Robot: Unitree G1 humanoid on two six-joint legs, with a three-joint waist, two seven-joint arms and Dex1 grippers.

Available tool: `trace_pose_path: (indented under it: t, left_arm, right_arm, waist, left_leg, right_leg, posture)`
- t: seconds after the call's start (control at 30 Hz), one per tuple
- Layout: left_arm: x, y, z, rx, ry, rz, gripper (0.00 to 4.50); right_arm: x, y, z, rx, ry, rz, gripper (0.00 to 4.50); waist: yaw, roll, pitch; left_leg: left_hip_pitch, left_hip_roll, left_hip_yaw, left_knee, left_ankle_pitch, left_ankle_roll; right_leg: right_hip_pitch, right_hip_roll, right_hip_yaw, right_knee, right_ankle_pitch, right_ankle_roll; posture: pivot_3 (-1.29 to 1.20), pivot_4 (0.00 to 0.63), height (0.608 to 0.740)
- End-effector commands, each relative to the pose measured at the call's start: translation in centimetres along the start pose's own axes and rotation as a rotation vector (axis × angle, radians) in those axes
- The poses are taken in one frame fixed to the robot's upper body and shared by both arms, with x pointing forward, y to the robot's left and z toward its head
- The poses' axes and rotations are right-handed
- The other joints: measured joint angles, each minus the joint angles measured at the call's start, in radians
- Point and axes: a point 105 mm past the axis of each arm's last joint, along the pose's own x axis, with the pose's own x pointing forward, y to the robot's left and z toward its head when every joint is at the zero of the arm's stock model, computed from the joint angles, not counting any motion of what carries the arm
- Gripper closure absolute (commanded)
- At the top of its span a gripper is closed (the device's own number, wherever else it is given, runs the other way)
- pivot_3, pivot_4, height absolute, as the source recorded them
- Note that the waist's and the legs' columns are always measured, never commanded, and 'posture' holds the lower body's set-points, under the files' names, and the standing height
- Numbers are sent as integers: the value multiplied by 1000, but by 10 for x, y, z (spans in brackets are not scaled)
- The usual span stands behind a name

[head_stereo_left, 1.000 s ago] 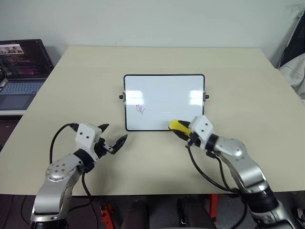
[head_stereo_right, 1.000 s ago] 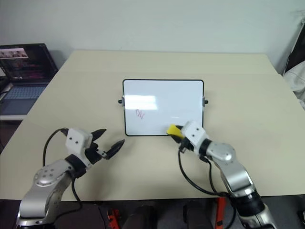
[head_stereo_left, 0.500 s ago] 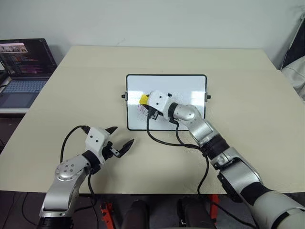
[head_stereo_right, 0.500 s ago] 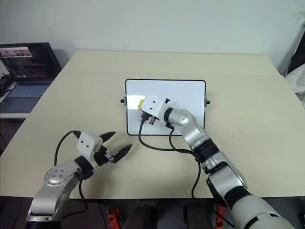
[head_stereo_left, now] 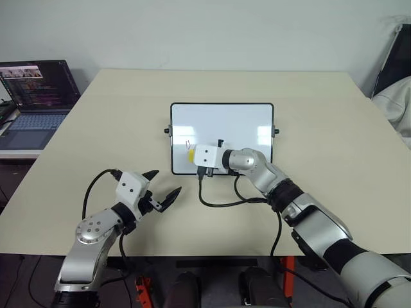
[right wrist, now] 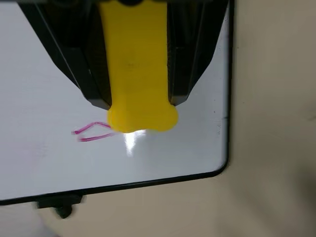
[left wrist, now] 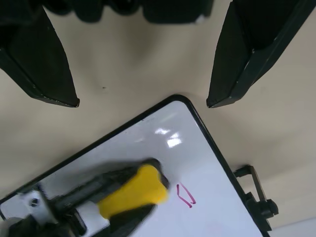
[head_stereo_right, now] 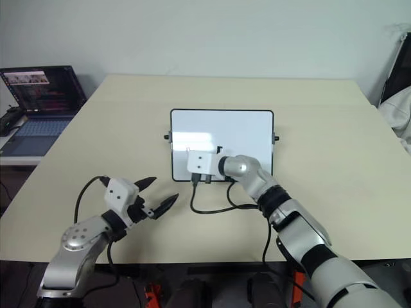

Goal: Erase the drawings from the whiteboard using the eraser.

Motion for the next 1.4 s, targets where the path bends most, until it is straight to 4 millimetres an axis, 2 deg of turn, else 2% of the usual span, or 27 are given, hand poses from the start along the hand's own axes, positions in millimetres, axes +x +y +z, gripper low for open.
trace_pose_path:
  t: [0.03,0.17,0.27,0.33,0.43,0.57,0.63,0.83,0.93,1.0,1.07,1.17,1.23,1.33,1.4]
  left_arm:
    - [2,-3,11,27,-36,-16,0]
    - [4,-5,12,30,-38,-22,0]
    - [5,-6,13,30,-41,-25,0]
    - [5,-7,14,31,-42,-27,0]
    - [5,-8,15,30,-43,-26,0]
    - [6,-10,16,30,-43,-27,0]
    - [7,-10,17,31,-43,-28,0]
    - [5,-8,14,29,-40,-23,0]
    - [5,-8,13,26,-38,-26,0]
    - [5,-8,13,26,-40,-30,0]
    - [7,-9,14,25,-46,-34,0]
    - [10,-10,20,24,-61,-38,0]
    - [12,-11,26,25,-77,-46,0]
    - [24,-19,45,47,-116,-108,0]
    - [32,-25,57,64,-137,-154,0]
  right_arm:
    - [-1,-42,12,19,-25,-176,3330]
    - [12,-20,18,55,-26,-49,3330]
    - [15,12,5,65,48,158,3331]
    - [14,21,4,53,58,222,3331]
    - [15,17,7,34,55,207,3332]
    - [19,-17,17,0,41,-8,3332]
    - [19,-27,18,-20,47,-52,3332]
    - [13,18,-6,-57,102,218,3335]
    - [7,33,-14,-84,101,304,3335]
    - [4,33,-15,-91,86,306,3335]
    - [1,14,-5,-55,30,209,3335]
    - [-15,-18,14,40,-89,54,3336]
    - [-32,-30,24,118,-155,-11,3336]
    - [-81,-44,36,326,-261,-142,3336]
    - [-114,-46,34,446,-278,-224,3336]
  waist:
    - [2,0,0]
    - [-6,-1,0]
    - [-20,-1,0]
    - [-21,-1,0]
    - [-22,0,0]
    - [-22,0,0]
    - [-18,0,0]
    - [-16,-1,0]
    - [-16,-1,0]
    - [-16,0,0]
    - [-15,0,0]
    - [-4,0,0]
    - [2,0,1]
    - [8,-1,0]
    - [10,-1,0]
  left_leg:
    - [0,0,0,0,1,-1]
    - [0,0,0,-3,2,-2]
    - [-1,1,1,-4,1,-2]
    - [-1,2,0,-5,0,-4]
    - [-1,2,0,-5,0,-4]
    - [-1,1,-1,-4,0,-4]
    - [-1,1,-1,-4,1,-3]
    - [-1,0,-1,-4,1,-3]
    - [-1,0,-1,-4,1,-3]
    - [-1,0,-1,-4,1,-3]
    - [-1,0,-1,-4,1,-3]
    - [-2,0,-2,-4,1,-3]
    - [-5,0,-3,-3,1,-3]
    - [-13,0,-6,-3,1,-4]
    - [-21,0,-7,-3,0,-5]
  right_leg:
    - [-1,0,0,0,2,-2]
    - [-1,1,0,-1,2,-4]
    - [-2,0,1,0,3,-4]
    - [-2,0,0,-1,2,-4]
    - [-2,0,0,-1,2,-3]
    - [-2,0,0,0,2,-3]
    - [-2,0,0,0,2,-4]
    - [-2,0,0,-1,2,-3]
    - [-1,0,0,-1,2,-3]
    - [-1,0,0,-1,2,-3]
    - [-1,0,0,-1,2,-3]
    - [-1,0,-1,-1,1,-3]
    - [-3,0,-1,-2,2,-3]
    - [-8,-1,-2,-2,2,-3]
    - [-18,-2,-2,-1,2,-2]
  posture:
    - [0,150,740]
    - [0,150,740]
    - [0,150,740]
    - [0,150,740]
    - [0,150,740]
    - [0,150,740]
    - [0,150,740]
    - [0,150,740]
    - [0,150,740]
    - [0,150,740]
    - [0,150,740]
    - [0,150,740]
    - [0,150,740]
    - [0,150,740]
    - [0,150,740]
